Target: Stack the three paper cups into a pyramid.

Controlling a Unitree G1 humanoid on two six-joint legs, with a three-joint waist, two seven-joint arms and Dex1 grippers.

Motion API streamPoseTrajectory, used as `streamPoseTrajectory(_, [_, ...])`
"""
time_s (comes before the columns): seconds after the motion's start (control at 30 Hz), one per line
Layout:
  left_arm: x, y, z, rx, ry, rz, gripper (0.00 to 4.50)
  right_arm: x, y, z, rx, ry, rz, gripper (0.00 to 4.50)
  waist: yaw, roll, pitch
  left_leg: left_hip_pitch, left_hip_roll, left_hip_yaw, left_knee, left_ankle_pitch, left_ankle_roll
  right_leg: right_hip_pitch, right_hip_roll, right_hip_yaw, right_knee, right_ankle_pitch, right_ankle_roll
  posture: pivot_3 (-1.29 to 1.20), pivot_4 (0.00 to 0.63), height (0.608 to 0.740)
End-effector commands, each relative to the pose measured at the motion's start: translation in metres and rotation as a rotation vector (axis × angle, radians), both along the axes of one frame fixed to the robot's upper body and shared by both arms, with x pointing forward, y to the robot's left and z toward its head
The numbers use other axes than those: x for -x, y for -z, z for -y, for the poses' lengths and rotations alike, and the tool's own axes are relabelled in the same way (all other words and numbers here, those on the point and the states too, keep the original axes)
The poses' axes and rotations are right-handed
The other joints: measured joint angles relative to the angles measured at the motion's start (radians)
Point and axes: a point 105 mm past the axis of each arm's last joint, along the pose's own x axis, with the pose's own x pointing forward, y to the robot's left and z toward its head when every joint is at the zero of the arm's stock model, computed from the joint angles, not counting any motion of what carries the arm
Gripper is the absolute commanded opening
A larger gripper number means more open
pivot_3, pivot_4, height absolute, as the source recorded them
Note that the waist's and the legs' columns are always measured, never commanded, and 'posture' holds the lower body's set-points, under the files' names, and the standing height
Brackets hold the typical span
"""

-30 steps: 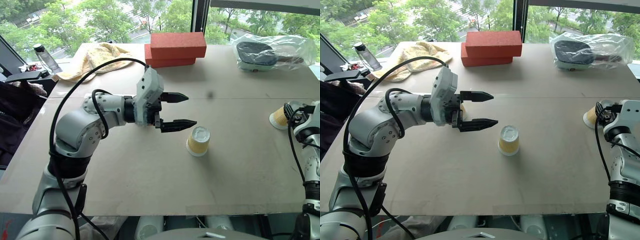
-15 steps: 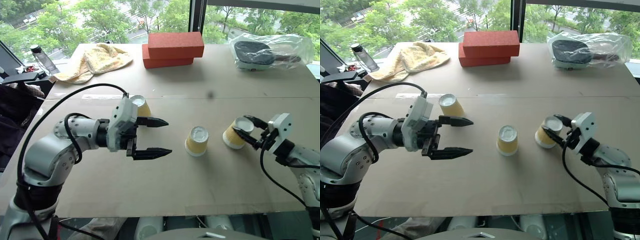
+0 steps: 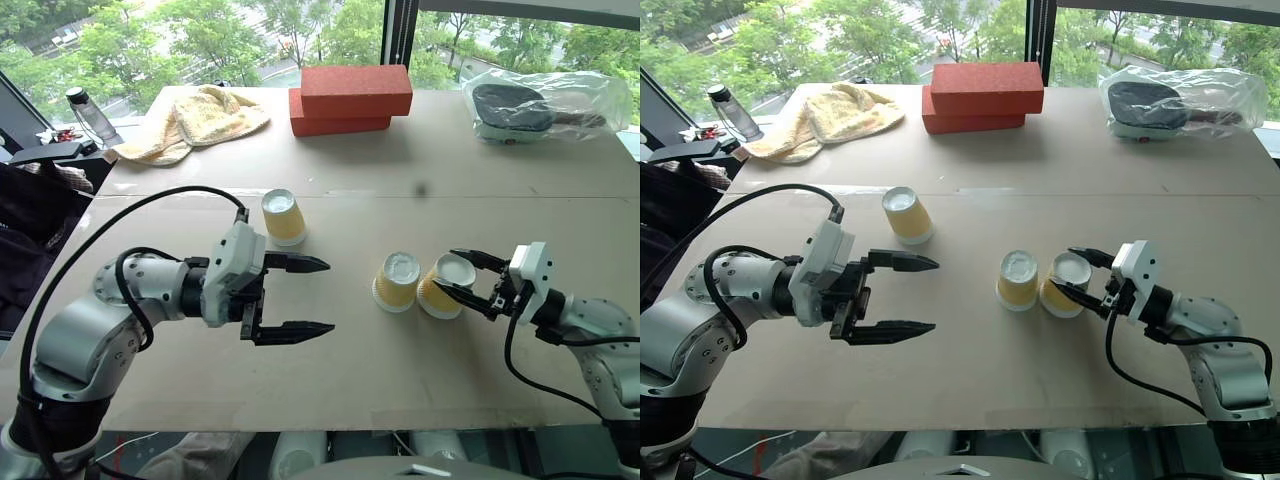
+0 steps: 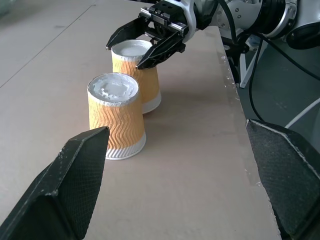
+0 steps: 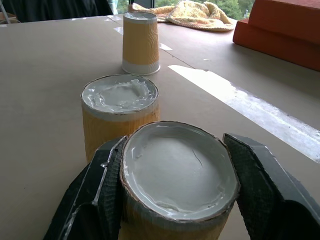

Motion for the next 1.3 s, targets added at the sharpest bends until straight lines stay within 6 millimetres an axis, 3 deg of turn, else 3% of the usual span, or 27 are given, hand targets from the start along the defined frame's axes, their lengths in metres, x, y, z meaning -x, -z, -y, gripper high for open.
streamPoseTrajectory(0.03, [0.003,-0.006,0.0,-0.003,0.006,0.046,4.5,0.001,-0.006,-0.002,0.017,-0.016,0.076,2.25,0.001,0.0,0.0,0.0,0.0,0.0,0.0,0.0,0.0,0.0,0.0,0.0,0.0,0.0,0.0,0.0,0.15,0.73])
streamPoseTrajectory(0.2, [0.002,-0.006,0.0,-0.001,0.005,0.05,4.5,0.002,-0.001,-0.007,0.012,-0.023,0.077,2.25,0.001,0.0,0.0,0.0,0.0,0.0,0.0,0.0,0.0,0.0,0.0,0.0,0.0,0.0,0.0,0.0,0.15,0.73])
streamPoseTrajectory(0.27, [0.002,-0.006,0.0,0.0,0.005,0.051,4.5,0.002,0.002,-0.007,0.022,-0.027,0.066,3.28,0.001,0.0,0.0,0.0,0.0,0.0,0.0,0.0,0.0,0.0,0.0,0.0,0.0,0.0,0.0,0.0,0.15,0.73])
streamPoseTrajectory(0.3, [0.002,-0.006,0.0,0.005,0.005,0.051,4.5,0.003,0.002,-0.007,0.022,-0.027,0.056,3.49,0.001,0.0,0.0,0.0,0.0,0.0,0.0,0.0,0.0,0.0,0.0,0.0,0.0,0.0,0.0,0.0,0.15,0.73])
streamPoseTrajectory(0.37, [0.002,-0.008,0.0,0.015,0.006,0.05,4.5,0.004,0.001,-0.005,0.008,-0.034,0.051,4.48,0.002,0.0,0.0,0.0,0.0,0.0,0.0,0.0,0.0,0.0,0.0,0.0,0.0,0.0,0.0,0.0,0.15,0.73])
streamPoseTrajectory(0.67, [0.0,-0.01,-0.003,0.042,-0.018,0.065,4.5,0.015,-0.028,0.008,-0.069,-0.074,0.043,4.48,0.008,0.0,0.0,0.0,0.0,0.0,0.0,0.0,0.0,0.0,0.0,0.0,0.0,0.0,0.0,0.0,0.15,0.73])
streamPoseTrajectory(0.8, [-0.002,-0.022,-0.011,0.206,-0.099,0.053,4.5,0.022,-0.04,0.013,-0.076,-0.119,-0.012,4.48,0.006,0.0,0.0,0.0,0.001,0.0,0.0,0.0,0.0,0.0,0.0,0.0,0.0,0.0,0.0,0.0,0.15,0.73])
streamPoseTrajectory(1.03, [-0.065,0.001,-0.04,0.265,-0.622,0.169,4.5,0.015,-0.061,0.019,-0.13,-0.126,-0.026,4.48,0.009,-0.001,0.0,0.001,0.0,-0.002,0.001,-0.002,0.003,0.001,-0.001,-0.001,0.001,0.0,0.0,0.0,0.15,0.73])
streamPoseTrajectory(1.2, [-0.091,-0.001,-0.046,0.359,-0.78,0.267,4.5,0.009,-0.06,0.02,-0.121,-0.123,-0.025,4.48,0.012,-0.003,0.0,-0.001,0.0,-0.002,0.002,-0.001,0.003,0.001,-0.001,-0.002,0.0,0.0,0.0,0.0,0.15,0.73])
streamPoseTrajectory(1.3, [-0.107,0.007,-0.05,0.315,-0.854,0.313,4.5,0.007,-0.062,0.02,-0.12,-0.125,-0.019,4.48,0.01,-0.003,0.0,-0.002,-0.001,-0.002,0.003,-0.001,0.001,0.001,-0.002,-0.002,0.0,0.0,0.0,0.0,0.15,0.73])
